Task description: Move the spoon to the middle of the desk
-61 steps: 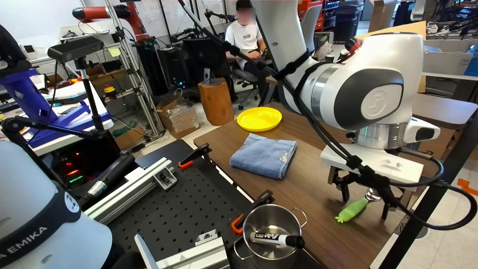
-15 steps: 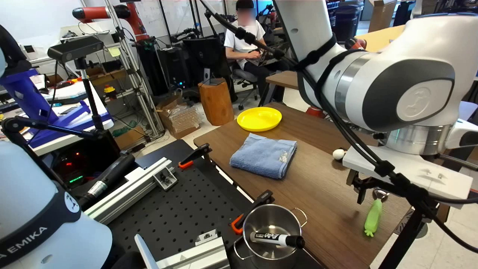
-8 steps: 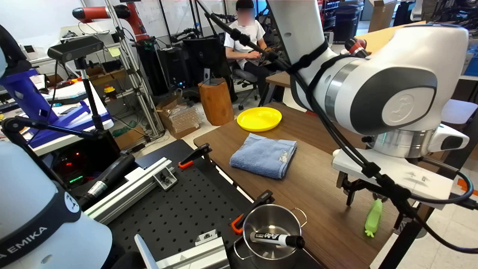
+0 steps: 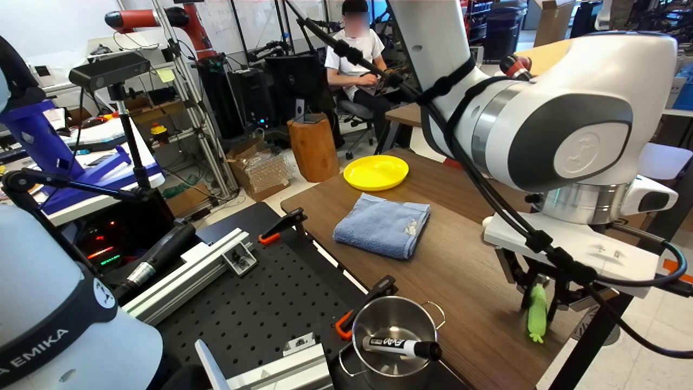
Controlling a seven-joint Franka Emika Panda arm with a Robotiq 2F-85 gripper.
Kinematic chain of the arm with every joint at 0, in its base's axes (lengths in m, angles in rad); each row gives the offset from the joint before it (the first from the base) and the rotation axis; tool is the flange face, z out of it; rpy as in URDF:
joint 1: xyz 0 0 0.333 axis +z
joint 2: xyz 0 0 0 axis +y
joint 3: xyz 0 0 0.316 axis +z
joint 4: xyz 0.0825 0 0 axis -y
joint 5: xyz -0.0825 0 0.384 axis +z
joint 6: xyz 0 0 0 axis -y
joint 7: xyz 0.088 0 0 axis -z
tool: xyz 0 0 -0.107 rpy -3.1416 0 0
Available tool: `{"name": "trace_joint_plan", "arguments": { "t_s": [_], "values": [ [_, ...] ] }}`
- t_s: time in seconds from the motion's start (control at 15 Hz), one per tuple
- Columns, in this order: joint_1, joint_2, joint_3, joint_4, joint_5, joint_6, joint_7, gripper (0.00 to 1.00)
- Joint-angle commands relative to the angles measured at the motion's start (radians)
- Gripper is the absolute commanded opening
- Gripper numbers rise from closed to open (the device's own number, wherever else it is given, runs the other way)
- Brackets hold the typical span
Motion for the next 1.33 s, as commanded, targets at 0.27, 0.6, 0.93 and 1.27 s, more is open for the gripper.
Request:
{"name": "trace_joint_plan", "arguments": {
  "t_s": [0.27, 0.6, 0.93, 1.27],
  "values": [
    [-0.029, -0.025, 0.031, 0.001, 0.022, -0.021, -0.049, 0.06],
    [-0.021, -0.086, 0.037, -0.036, 0.013, -0.024, -0.067, 0.06],
    [-0.001, -0.197, 0.081, -0.110, 0.021, -0.016, -0.109, 0.06],
    [0.068, -0.308, 0.121, -0.182, 0.032, -0.011, -0.101, 0.06]
  ]
}}
